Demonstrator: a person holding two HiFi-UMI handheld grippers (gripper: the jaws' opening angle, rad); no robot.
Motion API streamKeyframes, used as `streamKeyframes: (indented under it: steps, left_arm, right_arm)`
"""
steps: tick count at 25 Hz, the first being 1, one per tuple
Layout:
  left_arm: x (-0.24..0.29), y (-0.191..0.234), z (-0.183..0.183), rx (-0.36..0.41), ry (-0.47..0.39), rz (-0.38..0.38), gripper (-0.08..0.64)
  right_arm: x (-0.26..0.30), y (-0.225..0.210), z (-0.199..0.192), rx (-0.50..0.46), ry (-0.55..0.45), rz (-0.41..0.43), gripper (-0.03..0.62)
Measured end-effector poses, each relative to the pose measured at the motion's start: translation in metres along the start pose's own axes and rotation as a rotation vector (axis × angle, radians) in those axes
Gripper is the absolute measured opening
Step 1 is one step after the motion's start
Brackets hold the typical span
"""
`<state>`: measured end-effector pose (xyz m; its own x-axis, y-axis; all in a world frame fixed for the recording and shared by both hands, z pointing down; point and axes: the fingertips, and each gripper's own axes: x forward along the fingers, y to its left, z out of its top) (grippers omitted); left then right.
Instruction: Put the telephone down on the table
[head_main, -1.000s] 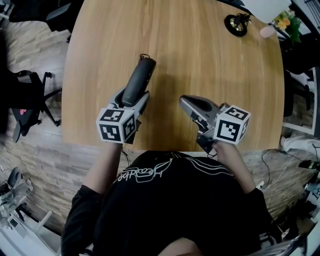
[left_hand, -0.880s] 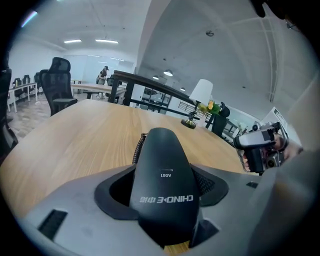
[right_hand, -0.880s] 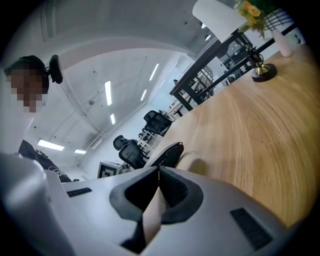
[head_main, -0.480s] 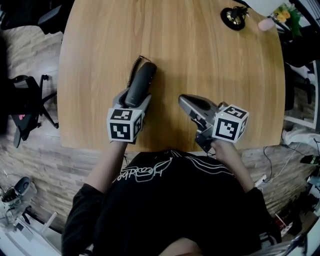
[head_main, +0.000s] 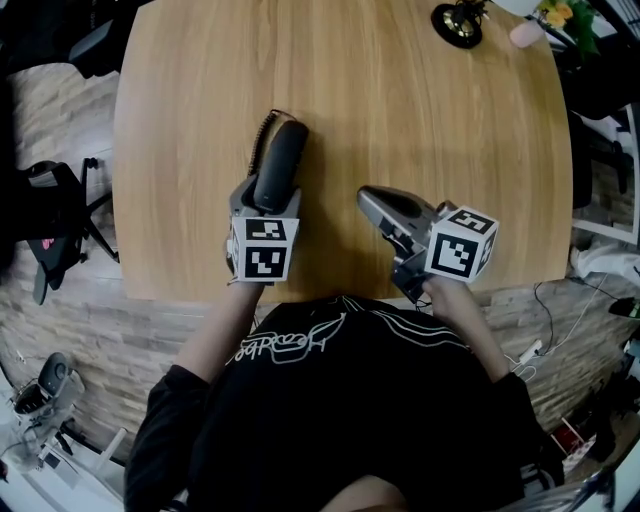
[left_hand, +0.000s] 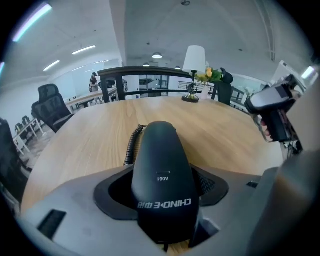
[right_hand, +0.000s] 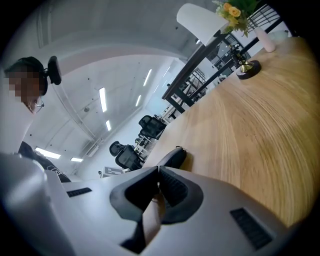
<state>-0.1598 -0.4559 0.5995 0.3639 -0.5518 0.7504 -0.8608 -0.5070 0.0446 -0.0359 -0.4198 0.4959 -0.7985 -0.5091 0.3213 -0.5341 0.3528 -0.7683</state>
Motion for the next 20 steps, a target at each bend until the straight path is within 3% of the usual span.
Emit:
streamKeyframes:
  steps: [3, 11, 17, 20]
  left_arm:
    - [0.005, -0.002, -0.007, 0.051, 0.027, 0.049, 0.290]
    - [0.009, 0.001, -0.005, 0.072, 0.030, 0.050, 0.290]
    - [-0.002, 0.004, -0.006, 0.071, -0.014, 0.100, 0.333]
    - [-0.020, 0.002, 0.001, 0.040, -0.082, 0.083, 0.334]
  right_arm:
    - [-0.003, 0.001, 0.000, 0.000, -0.007, 0.001, 0.040]
    - [-0.008, 0.006, -0.003, -0.004, -0.010, 0.008, 0.040]
    - [-0.025, 0.017, -0.014, -0.041, -0.019, 0.020, 0.040]
    - [-0.037, 0.024, -0.020, -0.054, -0.019, 0.027, 0.040]
